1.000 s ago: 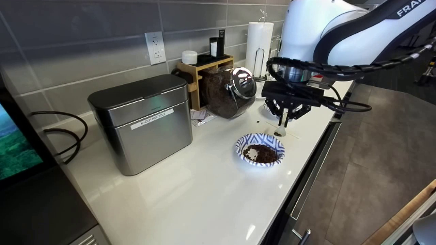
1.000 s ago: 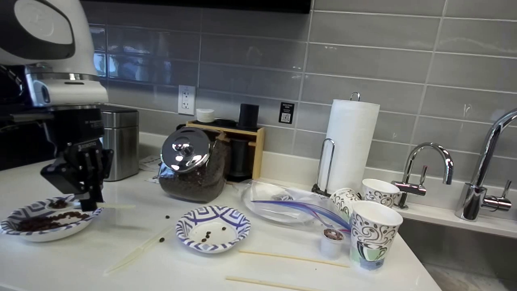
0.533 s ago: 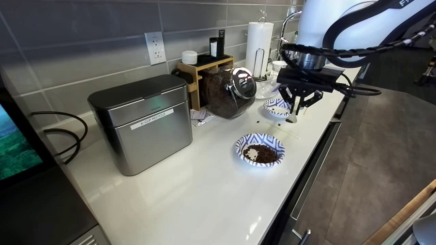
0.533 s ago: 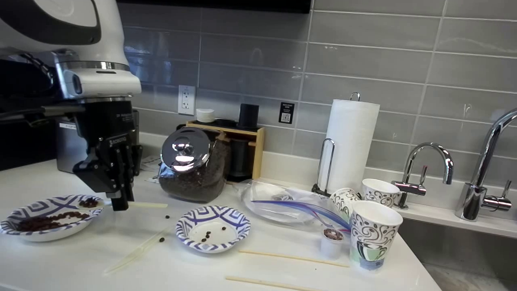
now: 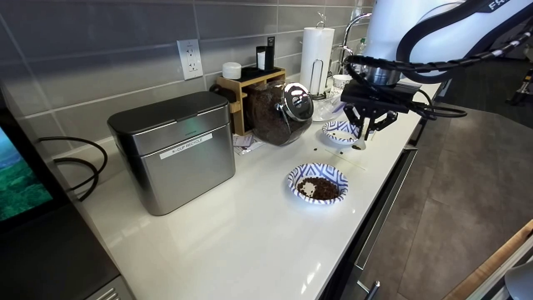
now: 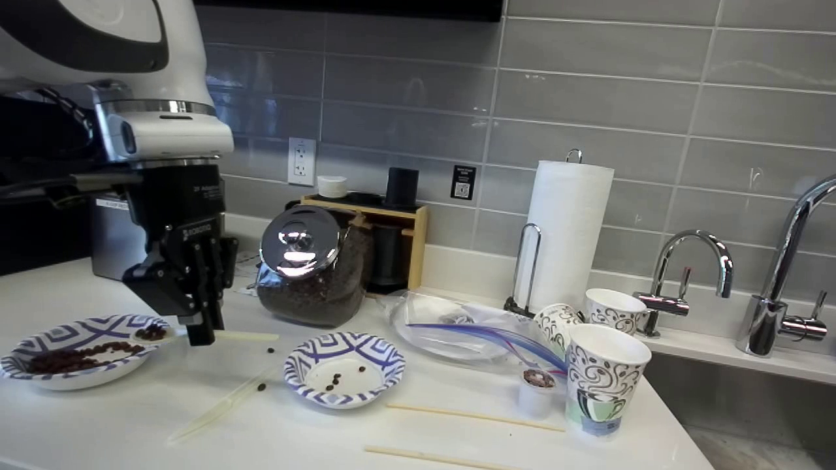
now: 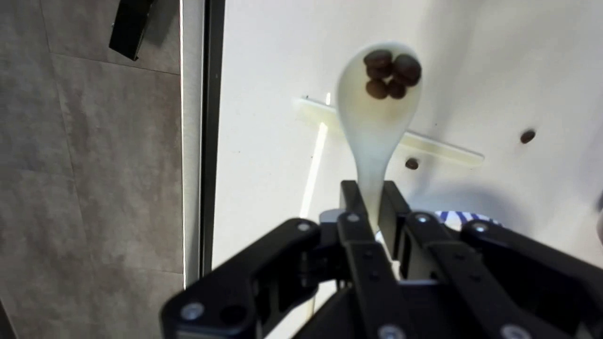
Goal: Transfer a spoonful of contents from the left bowl into the right bowl
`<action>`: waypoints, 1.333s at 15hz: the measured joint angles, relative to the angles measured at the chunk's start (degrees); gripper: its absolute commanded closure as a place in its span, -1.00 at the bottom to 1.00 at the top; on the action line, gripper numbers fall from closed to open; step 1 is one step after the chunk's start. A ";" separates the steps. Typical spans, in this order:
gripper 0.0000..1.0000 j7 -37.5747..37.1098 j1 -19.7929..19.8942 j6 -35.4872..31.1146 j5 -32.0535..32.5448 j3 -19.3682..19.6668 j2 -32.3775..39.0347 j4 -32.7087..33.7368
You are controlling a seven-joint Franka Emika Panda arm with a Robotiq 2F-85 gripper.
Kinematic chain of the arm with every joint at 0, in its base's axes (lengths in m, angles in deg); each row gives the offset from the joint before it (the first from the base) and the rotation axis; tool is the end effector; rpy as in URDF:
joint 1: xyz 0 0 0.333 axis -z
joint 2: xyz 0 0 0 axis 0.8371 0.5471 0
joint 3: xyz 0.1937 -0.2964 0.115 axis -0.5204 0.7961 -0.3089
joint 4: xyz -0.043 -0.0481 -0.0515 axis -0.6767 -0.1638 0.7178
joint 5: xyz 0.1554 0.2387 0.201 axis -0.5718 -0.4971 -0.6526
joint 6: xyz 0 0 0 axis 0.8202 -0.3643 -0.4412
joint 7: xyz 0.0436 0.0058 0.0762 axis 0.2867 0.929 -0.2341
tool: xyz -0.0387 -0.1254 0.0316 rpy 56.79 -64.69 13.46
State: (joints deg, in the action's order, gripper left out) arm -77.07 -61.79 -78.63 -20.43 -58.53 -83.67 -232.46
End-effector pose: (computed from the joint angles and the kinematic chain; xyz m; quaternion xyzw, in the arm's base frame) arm 0.3834 0.0948 0.3947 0.8753 -0.4713 0.0971 0.0480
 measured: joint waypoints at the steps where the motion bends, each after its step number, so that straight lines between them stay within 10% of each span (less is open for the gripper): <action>1: 0.93 -0.08 0.99 0.00 0.38 0.15 0.00 0.04; 20: 0.93 -12.78 11.00 -0.01 20.93 5.18 8.22 11.67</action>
State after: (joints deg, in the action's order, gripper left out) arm -89.85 -50.79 -78.64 0.50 -53.35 -75.45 -220.79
